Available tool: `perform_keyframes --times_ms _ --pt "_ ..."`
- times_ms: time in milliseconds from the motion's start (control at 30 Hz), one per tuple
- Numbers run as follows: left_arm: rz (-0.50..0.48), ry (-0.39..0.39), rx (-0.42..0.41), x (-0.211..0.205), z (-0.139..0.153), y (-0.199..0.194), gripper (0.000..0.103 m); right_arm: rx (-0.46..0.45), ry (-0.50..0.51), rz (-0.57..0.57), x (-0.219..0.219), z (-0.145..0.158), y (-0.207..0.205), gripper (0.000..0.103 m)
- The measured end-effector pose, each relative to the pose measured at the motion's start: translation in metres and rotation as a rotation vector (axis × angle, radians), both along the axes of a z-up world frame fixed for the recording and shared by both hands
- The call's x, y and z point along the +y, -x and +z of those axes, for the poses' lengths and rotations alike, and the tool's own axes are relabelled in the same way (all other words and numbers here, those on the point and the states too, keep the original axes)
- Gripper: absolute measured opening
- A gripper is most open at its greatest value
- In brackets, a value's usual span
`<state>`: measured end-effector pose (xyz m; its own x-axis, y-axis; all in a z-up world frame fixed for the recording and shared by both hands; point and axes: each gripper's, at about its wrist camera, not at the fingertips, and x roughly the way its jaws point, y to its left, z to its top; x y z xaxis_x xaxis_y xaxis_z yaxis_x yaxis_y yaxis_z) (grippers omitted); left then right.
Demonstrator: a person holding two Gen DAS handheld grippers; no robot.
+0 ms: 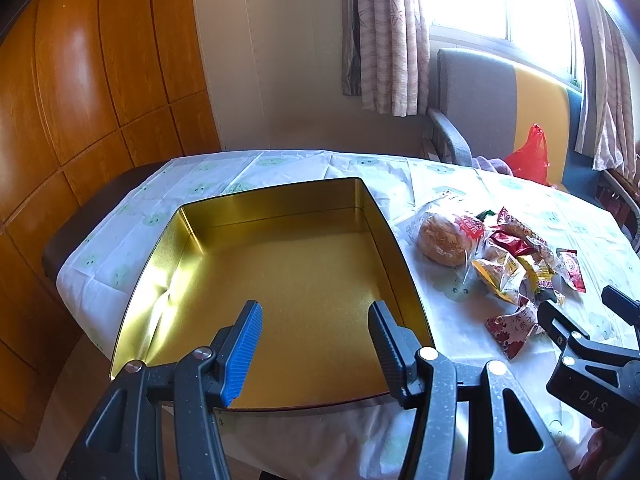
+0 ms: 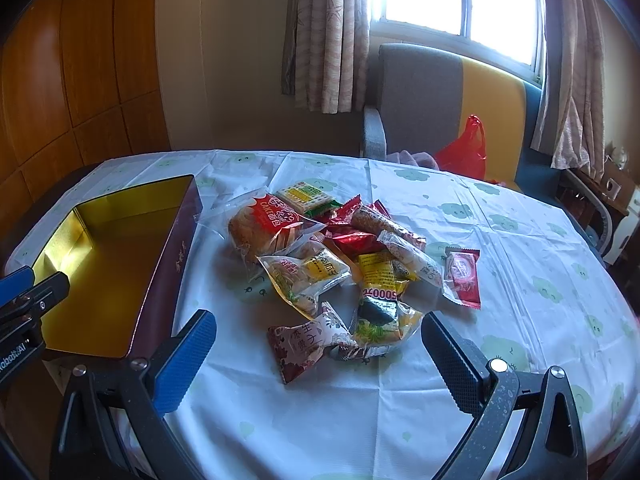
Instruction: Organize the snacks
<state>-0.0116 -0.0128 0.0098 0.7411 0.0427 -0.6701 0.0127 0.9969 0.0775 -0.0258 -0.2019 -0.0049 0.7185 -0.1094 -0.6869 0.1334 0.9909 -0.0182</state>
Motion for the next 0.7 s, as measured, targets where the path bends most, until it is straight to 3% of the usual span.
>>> perform_keyframes --times_ms 700 --pt "0.006 -0.010 -0.024 0.0041 0.0065 0.0013 0.056 0.001 -0.026 -0.003 -0.0084 -0.0027 0.0012 0.103"
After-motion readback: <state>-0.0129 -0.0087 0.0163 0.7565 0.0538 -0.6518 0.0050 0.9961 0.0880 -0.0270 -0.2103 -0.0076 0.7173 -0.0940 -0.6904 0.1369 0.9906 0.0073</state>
